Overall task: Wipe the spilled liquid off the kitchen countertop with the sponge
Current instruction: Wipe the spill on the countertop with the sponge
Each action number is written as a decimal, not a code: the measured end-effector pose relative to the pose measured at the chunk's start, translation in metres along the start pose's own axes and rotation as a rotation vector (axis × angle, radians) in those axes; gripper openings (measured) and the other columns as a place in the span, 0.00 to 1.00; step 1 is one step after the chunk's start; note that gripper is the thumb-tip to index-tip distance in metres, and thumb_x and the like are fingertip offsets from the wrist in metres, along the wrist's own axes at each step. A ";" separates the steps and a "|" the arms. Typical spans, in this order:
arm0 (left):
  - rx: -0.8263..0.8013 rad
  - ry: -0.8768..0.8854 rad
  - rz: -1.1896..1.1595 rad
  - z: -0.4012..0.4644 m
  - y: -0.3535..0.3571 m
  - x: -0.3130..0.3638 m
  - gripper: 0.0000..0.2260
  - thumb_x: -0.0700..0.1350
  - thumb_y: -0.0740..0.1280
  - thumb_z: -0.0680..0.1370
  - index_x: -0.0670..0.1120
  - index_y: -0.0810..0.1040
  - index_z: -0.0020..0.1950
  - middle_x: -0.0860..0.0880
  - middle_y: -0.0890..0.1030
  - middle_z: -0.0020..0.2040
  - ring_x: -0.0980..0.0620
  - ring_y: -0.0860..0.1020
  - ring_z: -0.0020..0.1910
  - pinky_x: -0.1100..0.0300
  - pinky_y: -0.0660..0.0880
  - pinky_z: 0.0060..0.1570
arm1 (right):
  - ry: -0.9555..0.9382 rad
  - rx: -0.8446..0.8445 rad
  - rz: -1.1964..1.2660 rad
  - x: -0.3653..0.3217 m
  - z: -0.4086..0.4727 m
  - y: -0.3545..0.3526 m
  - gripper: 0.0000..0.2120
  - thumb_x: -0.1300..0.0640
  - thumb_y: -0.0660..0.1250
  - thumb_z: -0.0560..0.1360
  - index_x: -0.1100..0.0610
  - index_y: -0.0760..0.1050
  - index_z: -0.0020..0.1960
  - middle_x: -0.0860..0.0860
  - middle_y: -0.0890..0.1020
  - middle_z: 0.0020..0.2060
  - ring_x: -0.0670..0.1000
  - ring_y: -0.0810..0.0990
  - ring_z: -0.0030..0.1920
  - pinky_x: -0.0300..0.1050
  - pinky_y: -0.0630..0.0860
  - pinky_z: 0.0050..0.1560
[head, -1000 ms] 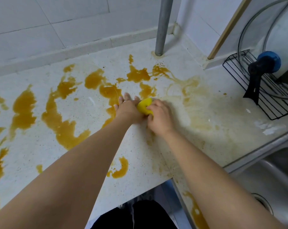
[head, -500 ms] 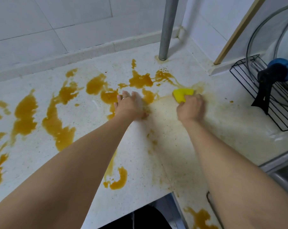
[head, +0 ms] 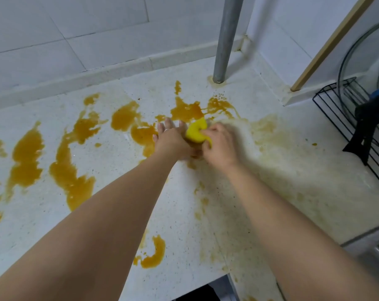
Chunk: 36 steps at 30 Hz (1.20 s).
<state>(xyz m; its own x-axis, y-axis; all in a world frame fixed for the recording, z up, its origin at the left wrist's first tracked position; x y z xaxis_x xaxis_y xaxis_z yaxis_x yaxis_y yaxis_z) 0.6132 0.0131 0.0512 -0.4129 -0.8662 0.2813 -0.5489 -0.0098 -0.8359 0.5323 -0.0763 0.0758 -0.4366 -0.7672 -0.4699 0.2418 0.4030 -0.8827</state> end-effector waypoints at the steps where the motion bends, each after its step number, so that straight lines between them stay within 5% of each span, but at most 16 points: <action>1: 0.002 0.008 0.004 -0.002 0.000 -0.001 0.45 0.62 0.71 0.69 0.53 0.49 0.78 0.45 0.40 0.78 0.42 0.38 0.76 0.45 0.45 0.74 | 0.103 0.068 -0.060 0.020 0.007 -0.012 0.17 0.64 0.62 0.72 0.57 0.77 0.59 0.58 0.75 0.56 0.59 0.72 0.57 0.49 0.69 0.62; 4: 0.011 0.016 -0.004 -0.001 0.000 -0.001 0.45 0.62 0.71 0.69 0.52 0.50 0.78 0.45 0.40 0.78 0.43 0.38 0.76 0.45 0.44 0.74 | 0.396 0.178 -0.136 0.058 0.011 -0.038 0.14 0.62 0.61 0.73 0.59 0.77 0.57 0.60 0.74 0.58 0.60 0.70 0.61 0.48 0.64 0.62; 8: 0.003 -0.011 -0.019 0.001 0.001 -0.001 0.43 0.61 0.69 0.70 0.52 0.49 0.78 0.45 0.40 0.78 0.42 0.39 0.76 0.44 0.45 0.74 | 0.000 0.010 -0.045 -0.011 0.007 0.002 0.16 0.61 0.62 0.72 0.57 0.77 0.59 0.57 0.74 0.59 0.59 0.71 0.59 0.47 0.66 0.61; 13: 0.001 0.015 0.022 -0.001 0.000 0.000 0.46 0.63 0.71 0.69 0.52 0.50 0.78 0.44 0.41 0.78 0.41 0.40 0.76 0.43 0.46 0.74 | 0.384 0.144 -0.197 0.062 0.019 -0.043 0.13 0.60 0.60 0.75 0.61 0.76 0.57 0.62 0.72 0.61 0.61 0.69 0.62 0.51 0.64 0.65; 18: 0.005 -0.024 -0.023 0.002 0.000 0.000 0.43 0.60 0.69 0.71 0.52 0.50 0.78 0.45 0.41 0.78 0.42 0.40 0.76 0.44 0.46 0.74 | -0.012 0.002 -0.076 -0.014 0.006 0.003 0.19 0.61 0.61 0.73 0.57 0.73 0.64 0.57 0.73 0.61 0.58 0.69 0.61 0.48 0.66 0.63; 24: 0.038 0.016 0.001 0.009 -0.017 0.005 0.47 0.58 0.73 0.69 0.50 0.48 0.78 0.44 0.42 0.78 0.41 0.42 0.77 0.45 0.46 0.74 | 0.361 0.184 -0.147 0.056 0.019 -0.046 0.14 0.63 0.58 0.75 0.60 0.74 0.59 0.60 0.72 0.59 0.60 0.68 0.61 0.48 0.63 0.62; 32: -0.021 -0.034 0.002 0.035 -0.027 -0.001 0.53 0.61 0.76 0.63 0.50 0.47 0.78 0.44 0.41 0.78 0.40 0.41 0.76 0.42 0.47 0.74 | 0.398 0.181 -0.125 0.074 0.065 -0.047 0.16 0.63 0.58 0.76 0.60 0.71 0.62 0.59 0.69 0.64 0.59 0.64 0.65 0.50 0.61 0.65; 36: -0.017 -0.039 -0.004 0.037 -0.026 -0.003 0.54 0.62 0.76 0.63 0.51 0.47 0.78 0.45 0.41 0.78 0.41 0.41 0.76 0.42 0.48 0.74 | 0.188 0.088 -0.081 0.041 0.079 -0.027 0.19 0.62 0.59 0.74 0.54 0.72 0.65 0.53 0.72 0.64 0.58 0.66 0.63 0.46 0.61 0.64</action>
<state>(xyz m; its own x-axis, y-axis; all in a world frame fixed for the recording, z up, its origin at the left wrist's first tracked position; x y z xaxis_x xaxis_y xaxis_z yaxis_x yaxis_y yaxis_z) 0.6558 -0.0029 0.0549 -0.3821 -0.8850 0.2661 -0.5629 -0.0054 -0.8265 0.5763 -0.1576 0.0809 -0.6092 -0.6856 -0.3986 0.2709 0.2925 -0.9171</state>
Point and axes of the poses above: each hand's wrist, its own z-axis towards the middle knuckle, its own y-axis out of the palm, x = y × z, the point moved 9 cm from there along z, towards the middle knuckle
